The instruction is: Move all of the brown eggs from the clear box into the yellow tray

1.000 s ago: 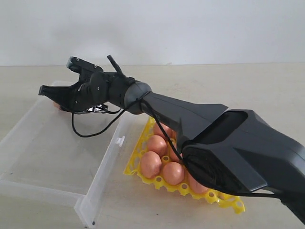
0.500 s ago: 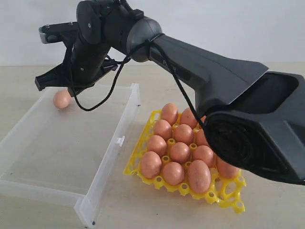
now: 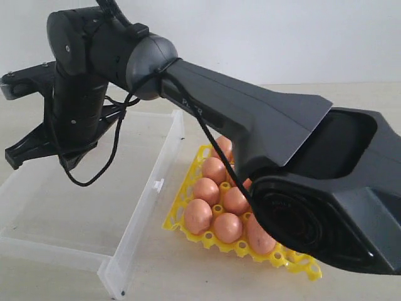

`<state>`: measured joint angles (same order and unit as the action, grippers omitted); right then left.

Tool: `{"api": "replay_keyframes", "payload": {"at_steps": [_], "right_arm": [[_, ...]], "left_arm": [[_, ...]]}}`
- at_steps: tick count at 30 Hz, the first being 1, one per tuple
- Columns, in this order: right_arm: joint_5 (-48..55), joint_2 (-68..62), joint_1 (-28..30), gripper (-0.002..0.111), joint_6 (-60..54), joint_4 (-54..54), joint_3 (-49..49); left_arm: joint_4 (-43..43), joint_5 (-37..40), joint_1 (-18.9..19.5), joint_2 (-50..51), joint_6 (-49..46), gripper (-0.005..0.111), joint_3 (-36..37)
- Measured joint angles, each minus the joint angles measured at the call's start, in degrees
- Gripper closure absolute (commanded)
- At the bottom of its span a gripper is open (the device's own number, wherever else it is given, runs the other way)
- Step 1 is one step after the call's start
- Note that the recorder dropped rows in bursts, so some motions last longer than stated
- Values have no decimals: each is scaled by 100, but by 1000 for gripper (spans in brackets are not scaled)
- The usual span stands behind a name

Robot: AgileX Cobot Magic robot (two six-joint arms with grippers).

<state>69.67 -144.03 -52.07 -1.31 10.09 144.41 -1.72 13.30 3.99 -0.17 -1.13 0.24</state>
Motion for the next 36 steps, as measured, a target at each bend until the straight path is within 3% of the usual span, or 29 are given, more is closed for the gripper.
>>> {"api": "replay_keyframes", "payload": {"at_steps": [10,26,36], "right_arm": [[4,-335,-382,108,-12,580,0],[14,-354,-754,108,-12,605,0],[-186,-275,-1036,108,-127,1097,-511]], "left_arm": [[0,0,0,0,0,111,0],[0,0,0,0,0,111,0],[0,0,0,0,0,111,0]]}}
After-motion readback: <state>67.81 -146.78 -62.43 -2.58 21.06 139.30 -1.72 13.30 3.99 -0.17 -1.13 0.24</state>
